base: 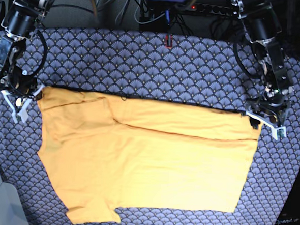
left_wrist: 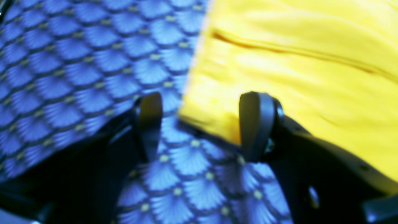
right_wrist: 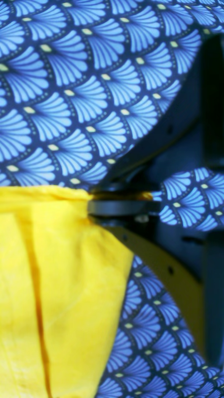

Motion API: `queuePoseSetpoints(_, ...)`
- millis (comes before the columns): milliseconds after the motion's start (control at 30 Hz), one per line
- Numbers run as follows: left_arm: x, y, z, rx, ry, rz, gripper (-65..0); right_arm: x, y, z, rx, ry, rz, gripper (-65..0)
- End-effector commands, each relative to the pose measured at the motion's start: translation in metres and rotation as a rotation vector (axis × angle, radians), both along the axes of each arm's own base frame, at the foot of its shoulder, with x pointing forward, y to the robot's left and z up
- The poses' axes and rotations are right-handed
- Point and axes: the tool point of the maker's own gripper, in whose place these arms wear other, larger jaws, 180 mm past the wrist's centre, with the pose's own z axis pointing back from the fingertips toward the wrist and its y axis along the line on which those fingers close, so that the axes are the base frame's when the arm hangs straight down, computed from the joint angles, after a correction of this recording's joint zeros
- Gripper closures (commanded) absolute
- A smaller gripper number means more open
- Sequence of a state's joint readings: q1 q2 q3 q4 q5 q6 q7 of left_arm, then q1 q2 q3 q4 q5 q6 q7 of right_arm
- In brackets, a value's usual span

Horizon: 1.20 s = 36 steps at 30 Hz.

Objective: Fold the T-shirt properly

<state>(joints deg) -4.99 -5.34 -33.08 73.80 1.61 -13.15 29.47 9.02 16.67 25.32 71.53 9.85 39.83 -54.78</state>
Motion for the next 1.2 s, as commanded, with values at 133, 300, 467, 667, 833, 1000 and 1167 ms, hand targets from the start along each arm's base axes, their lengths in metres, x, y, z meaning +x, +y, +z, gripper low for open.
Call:
queuePoseSetpoints(133,0.016,0.002,0.02,0.01,-0.072,-0.001,-37.6,0.007,-0.009,0.011,-0.027,-0.02,0.002,0.0)
queuePoseSetpoints(300,0.014,-0.001,0.013,-0.004,-0.056,0.002,-37.6,0.008,-0.008,0.011,-0.026,-0.024,0.002,0.0)
queuePoseSetpoints(467,0.011,-0.002,0.003,-0.019,-0.034,0.005,-37.5,0.008,-0.008,0.011,-0.026,-0.026,0.002,0.0)
queuePoseSetpoints(667,0.011,-0.002,0.002,-0.021,-0.031,0.005,-37.5,0.009,-0.008,0.012,-0.026,-0.029,0.002,0.0)
queuePoseSetpoints(833,0.008,-0.004,-0.007,-0.035,-0.009,0.006,-37.4,0.009,-0.008,0.012,-0.026,-0.029,0.002,0.0)
queuePoseSetpoints(1000,0.006,-0.005,-0.013,-0.045,0.005,0.007,-32.5,0.009,-0.009,0.012,-0.029,-0.026,0.002,0.0)
queuePoseSetpoints(1167,0.006,-0.004,-0.013,-0.042,0.005,0.008,-12.7,0.008,-0.009,0.011,-0.031,-0.022,0.003,0.0)
